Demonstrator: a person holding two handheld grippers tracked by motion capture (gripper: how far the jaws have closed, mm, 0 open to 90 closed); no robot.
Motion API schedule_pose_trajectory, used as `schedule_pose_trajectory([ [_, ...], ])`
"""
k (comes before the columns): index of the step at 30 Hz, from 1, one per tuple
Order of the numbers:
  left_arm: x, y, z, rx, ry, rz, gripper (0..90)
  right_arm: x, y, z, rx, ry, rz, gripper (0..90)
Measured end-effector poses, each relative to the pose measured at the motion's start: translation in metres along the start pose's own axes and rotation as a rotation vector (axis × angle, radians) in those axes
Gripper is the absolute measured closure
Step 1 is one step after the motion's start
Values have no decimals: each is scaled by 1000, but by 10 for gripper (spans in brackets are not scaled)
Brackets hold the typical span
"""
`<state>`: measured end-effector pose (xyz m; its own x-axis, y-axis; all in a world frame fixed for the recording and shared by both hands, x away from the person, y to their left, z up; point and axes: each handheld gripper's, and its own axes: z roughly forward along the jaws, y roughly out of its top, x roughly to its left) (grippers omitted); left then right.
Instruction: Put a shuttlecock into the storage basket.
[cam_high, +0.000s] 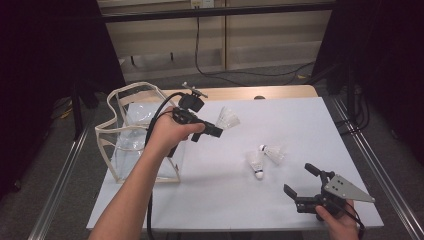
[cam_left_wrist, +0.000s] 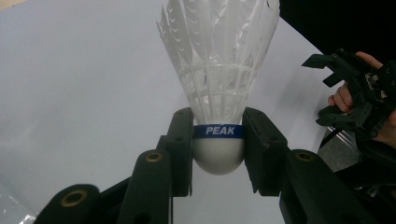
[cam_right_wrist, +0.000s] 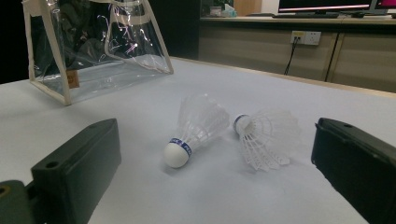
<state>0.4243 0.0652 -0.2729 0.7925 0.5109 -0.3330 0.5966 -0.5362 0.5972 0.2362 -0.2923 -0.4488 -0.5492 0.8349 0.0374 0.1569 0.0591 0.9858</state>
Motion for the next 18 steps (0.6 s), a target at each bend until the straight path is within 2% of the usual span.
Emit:
schedule_pose_trajectory([
  [6, 0, 2, -4, 0, -1, 2, 657, 0, 0, 0, 1, 0, 0, 13],
  [7, -1, 2, -4, -11, 2, -14, 657, 0, 0, 0, 1, 0, 0, 13],
  [11, 1, 3, -7, -2, 8, -2, 656, 0, 0, 0, 1, 1, 1, 13],
  [18, 2, 5, -11, -8, 7, -14, 657, 0, 0, 0, 1, 1, 1, 13],
])
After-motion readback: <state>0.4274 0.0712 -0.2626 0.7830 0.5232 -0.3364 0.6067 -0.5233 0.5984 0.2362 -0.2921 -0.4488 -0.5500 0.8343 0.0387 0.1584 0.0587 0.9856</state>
